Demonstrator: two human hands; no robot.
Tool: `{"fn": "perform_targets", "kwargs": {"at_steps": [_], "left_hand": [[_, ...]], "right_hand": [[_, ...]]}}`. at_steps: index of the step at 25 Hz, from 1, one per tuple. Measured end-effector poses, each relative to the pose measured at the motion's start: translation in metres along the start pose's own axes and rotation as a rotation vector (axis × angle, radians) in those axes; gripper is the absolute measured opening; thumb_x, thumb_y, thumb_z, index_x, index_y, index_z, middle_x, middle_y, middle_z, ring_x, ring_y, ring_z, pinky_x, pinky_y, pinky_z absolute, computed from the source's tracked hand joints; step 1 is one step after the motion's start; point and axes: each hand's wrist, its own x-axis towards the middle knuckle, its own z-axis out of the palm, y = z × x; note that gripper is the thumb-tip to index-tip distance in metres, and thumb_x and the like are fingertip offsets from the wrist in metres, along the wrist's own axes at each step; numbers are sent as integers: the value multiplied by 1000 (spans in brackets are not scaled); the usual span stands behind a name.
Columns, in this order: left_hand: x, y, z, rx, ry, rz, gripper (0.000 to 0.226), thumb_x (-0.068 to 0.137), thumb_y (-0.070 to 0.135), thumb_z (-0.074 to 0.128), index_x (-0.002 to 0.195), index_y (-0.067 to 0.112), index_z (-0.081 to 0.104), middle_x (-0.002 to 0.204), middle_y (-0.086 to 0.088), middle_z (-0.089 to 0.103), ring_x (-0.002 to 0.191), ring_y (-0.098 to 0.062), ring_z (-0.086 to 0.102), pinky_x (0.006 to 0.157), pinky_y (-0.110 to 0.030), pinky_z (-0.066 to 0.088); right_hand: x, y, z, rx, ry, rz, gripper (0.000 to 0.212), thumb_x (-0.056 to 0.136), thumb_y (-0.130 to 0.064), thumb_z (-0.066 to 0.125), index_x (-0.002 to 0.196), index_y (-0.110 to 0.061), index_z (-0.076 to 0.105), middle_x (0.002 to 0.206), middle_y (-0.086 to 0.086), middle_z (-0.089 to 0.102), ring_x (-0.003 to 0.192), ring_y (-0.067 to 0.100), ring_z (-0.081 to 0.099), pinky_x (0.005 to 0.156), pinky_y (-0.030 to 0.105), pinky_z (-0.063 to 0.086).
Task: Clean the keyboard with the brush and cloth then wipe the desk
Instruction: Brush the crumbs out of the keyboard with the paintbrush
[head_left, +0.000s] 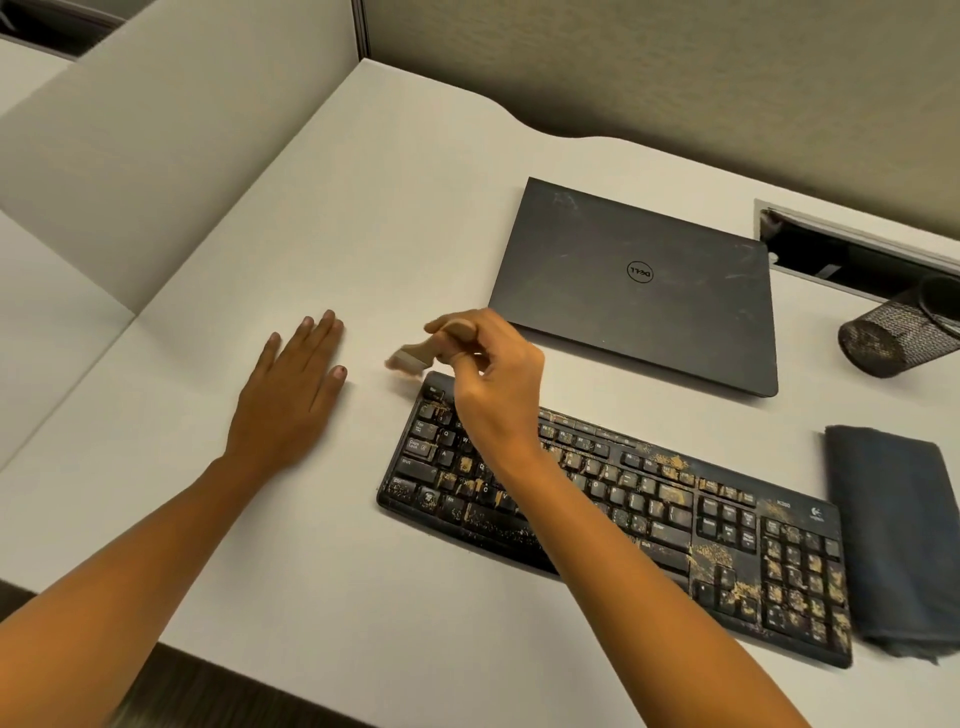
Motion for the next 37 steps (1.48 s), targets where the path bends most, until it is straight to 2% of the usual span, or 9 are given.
{"fn": "perform_targets", "kwargs": {"at_steps": [2, 6, 12, 19, 23, 27, 31, 35, 37], "left_hand": [[0, 0, 0, 2, 4, -3, 61, 101, 44, 13, 155, 17, 22, 161, 6, 18, 149, -10, 13, 120, -28, -1], [0, 0, 0, -5, 7, -2, 61, 101, 43, 14, 155, 17, 23, 161, 6, 18, 149, -10, 14, 120, -28, -1], [0, 1, -1, 11, 7, 5, 60, 101, 42, 15, 155, 16, 24, 161, 4, 21, 149, -13, 16, 120, -29, 0], [0, 1, 0, 20, 20, 6, 58, 102, 39, 16, 155, 17, 23, 161, 5, 19, 149, -13, 17, 120, -26, -3], [0, 1, 0, 16, 25, 3, 59, 101, 39, 15, 155, 16, 24, 161, 4, 20, 148, -13, 17, 120, -29, 1], [0, 1, 0, 11, 28, 8, 59, 101, 38, 16, 154, 16, 26, 160, 3, 22, 148, -14, 19, 120, -31, 3], [0, 0, 0, 10, 21, 5, 58, 101, 38, 16, 155, 16, 25, 161, 4, 21, 149, -12, 17, 121, -31, 3], [0, 0, 1, 3, 18, 5, 58, 101, 38, 16, 155, 17, 24, 161, 5, 20, 149, -11, 16, 121, -31, 3], [0, 0, 1, 0, 17, 3, 58, 101, 38, 16, 155, 17, 24, 161, 5, 20, 149, -11, 16, 121, -30, 2]], "right_hand": [[2, 5, -7, 7, 32, 6, 10, 87, -3, 59, 87, -6, 69, 88, 1, 70, 82, 8, 65, 68, 38, 56], [-6, 20, -23, -3, 129, 79, 7, 89, -10, 61, 87, -8, 68, 87, -1, 69, 82, 17, 67, 68, 43, 56], [-3, 9, 3, 25, -4, 57, 10, 87, -2, 63, 91, -7, 71, 90, 2, 71, 84, 10, 65, 72, 38, 56], [8, 10, -19, 56, -84, 129, 6, 89, -6, 63, 91, -4, 69, 89, 5, 69, 84, 22, 67, 70, 43, 59], [21, 14, -32, 46, 39, 151, 7, 89, -1, 62, 91, -1, 69, 90, 7, 68, 82, 22, 68, 68, 39, 60], [17, 5, -31, 34, -156, 202, 7, 90, -6, 64, 94, -3, 68, 88, 7, 69, 78, 19, 70, 70, 37, 60], [24, 4, -33, -112, -56, 106, 4, 89, -5, 63, 89, -6, 67, 84, -2, 66, 74, 8, 66, 68, 33, 58], [22, 2, -33, -66, -149, 199, 6, 90, -9, 64, 89, -4, 67, 84, 3, 68, 71, 18, 68, 65, 42, 58], [25, 4, -37, -144, -83, 172, 5, 90, -7, 63, 88, -6, 67, 84, 2, 67, 73, 19, 67, 66, 42, 58]]}}
